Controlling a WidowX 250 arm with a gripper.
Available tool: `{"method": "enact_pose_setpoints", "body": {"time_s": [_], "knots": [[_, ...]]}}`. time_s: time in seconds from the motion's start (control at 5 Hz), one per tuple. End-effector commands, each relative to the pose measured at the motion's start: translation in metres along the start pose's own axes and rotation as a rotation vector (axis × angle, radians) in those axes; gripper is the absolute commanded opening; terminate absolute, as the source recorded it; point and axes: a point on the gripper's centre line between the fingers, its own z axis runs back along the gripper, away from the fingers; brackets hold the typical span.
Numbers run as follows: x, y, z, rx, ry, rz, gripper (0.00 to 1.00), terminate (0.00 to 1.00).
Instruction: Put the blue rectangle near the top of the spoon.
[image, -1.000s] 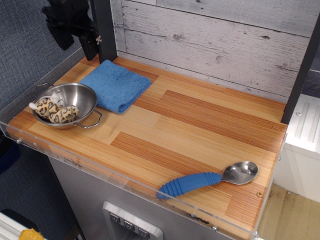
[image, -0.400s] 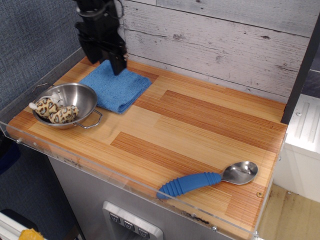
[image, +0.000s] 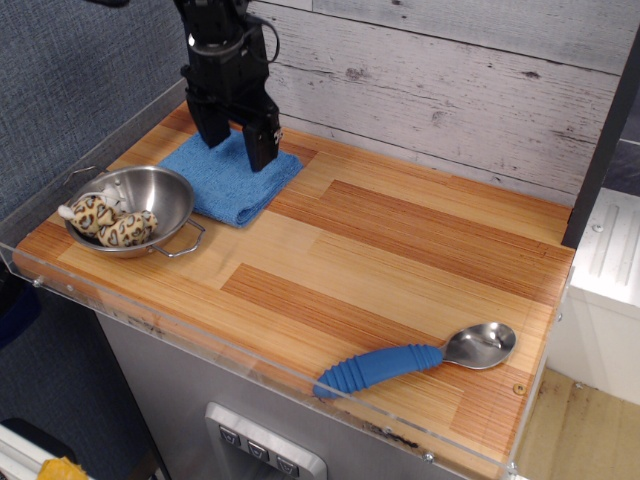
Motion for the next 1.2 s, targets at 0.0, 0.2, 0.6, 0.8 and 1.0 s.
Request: {"method": "enact_pose_setpoints", "body": {"time_s": [0.0, 0.2, 0.6, 0.8, 1.0], "knots": [[-0.009, 0.004, 0.001, 0.012, 0.027, 0.008, 1.0, 0.0], [-0.01, 0.0, -0.007, -0.011, 0.048, 0.014, 1.0, 0.0], [-0.005, -0.012, -0.018, -0.052, 0.028, 0.035, 1.0, 0.0], [0.003, -0.021, -0.018, -0.061, 0.012, 0.012, 1.0, 0.0], [0.009, -0.034, -0.015, -0.066, 0.002, -0.033, 1.0, 0.0]]}}
